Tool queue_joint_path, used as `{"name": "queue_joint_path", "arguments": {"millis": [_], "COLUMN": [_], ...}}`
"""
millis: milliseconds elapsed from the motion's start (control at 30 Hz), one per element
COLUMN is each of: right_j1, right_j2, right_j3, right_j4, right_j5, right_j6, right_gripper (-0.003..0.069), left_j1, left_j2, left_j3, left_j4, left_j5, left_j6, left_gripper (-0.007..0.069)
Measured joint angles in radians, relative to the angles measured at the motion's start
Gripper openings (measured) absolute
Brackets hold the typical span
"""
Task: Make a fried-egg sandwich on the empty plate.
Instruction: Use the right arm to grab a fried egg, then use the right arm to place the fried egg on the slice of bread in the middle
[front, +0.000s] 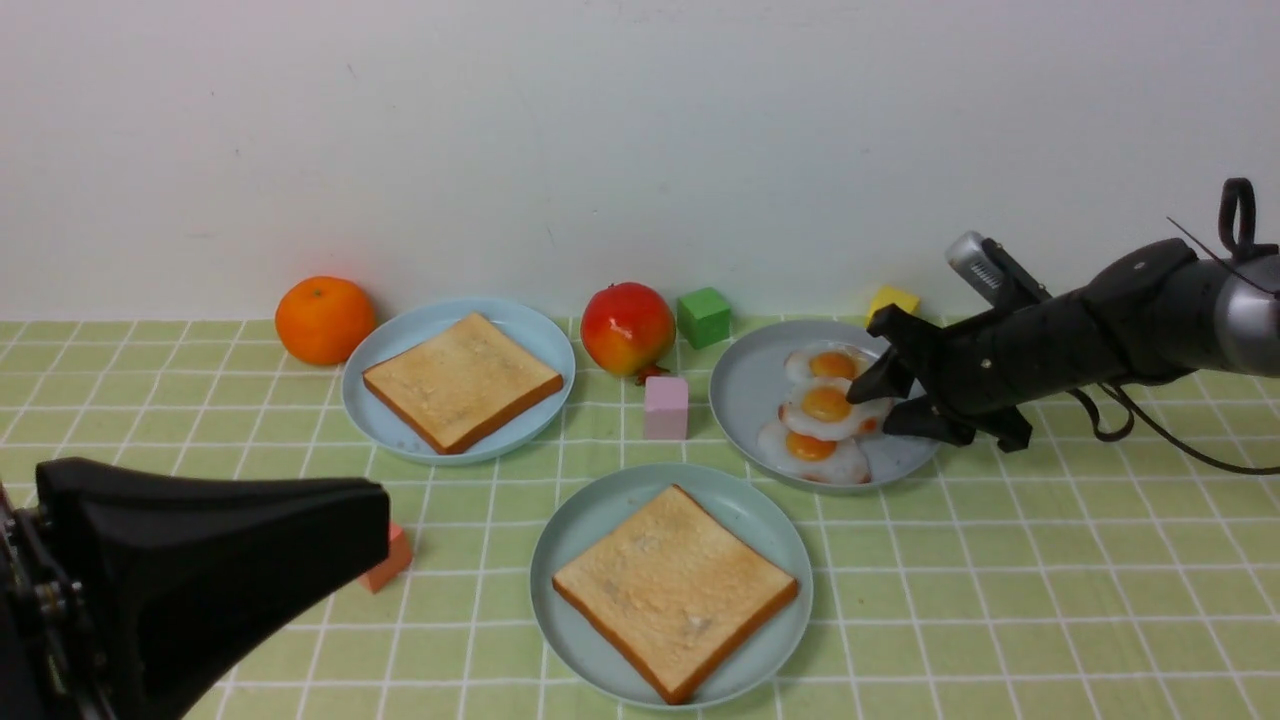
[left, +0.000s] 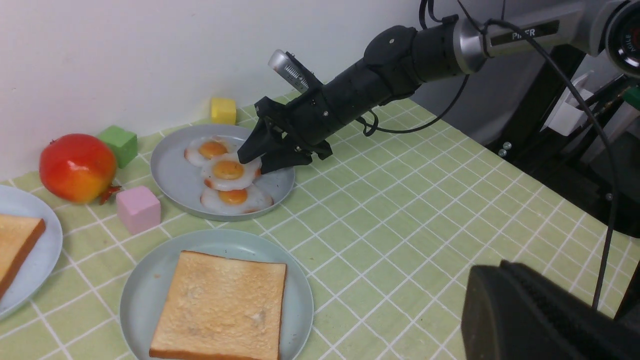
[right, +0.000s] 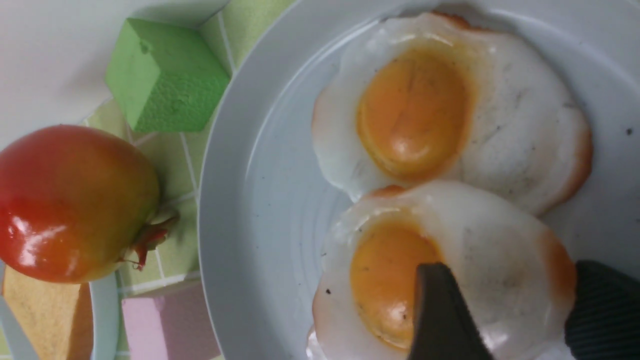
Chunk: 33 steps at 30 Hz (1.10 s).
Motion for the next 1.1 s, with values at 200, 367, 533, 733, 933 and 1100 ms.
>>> {"name": "queue_joint_path", "arguments": {"millis": [200,367,533,733,933,1100], "right_j1": [0.0,-0.002,-0.011,-0.028,-0.029,0.01], "right_j2": [0.007,0.002,-0.024,-0.107,-0.26,-0.396], "right_j3": [-0.001,-0.003,-0.003,0.0,0.003,0.091], "right_j4": [0.007,0.018,0.021,-0.003,-0.011,-0.013], "right_j5": [-0.01,-0.007,0.016,0.118,0.228,0.299], "right_j6": [-0.002,-0.003,-0.022,-0.06,-0.114,-0.123], "right_gripper": [0.0243,0.0138,0.0086,0.0086,0.0086,0.0086], "left_j1": [0.0,0.0,0.0,0.0,0.0,0.0], "left_j2": [0.0,0.0,0.0,0.001,0.014,0.074], "left_j3": [0.0,0.0,0.0,0.0,0.0,0.0], "left_j4": [0.0,-0.002,-0.003,-0.002,0.047,0.072], "left_j5": [0.0,0.0,0.0,0.005,0.044,0.071], "left_j6": [0.0,0.0,0.0,0.0,0.0,0.0], "left_gripper": [-0.0013,-0.0011,-0.001,-0.0009,-0.0008,-0.0005]}}
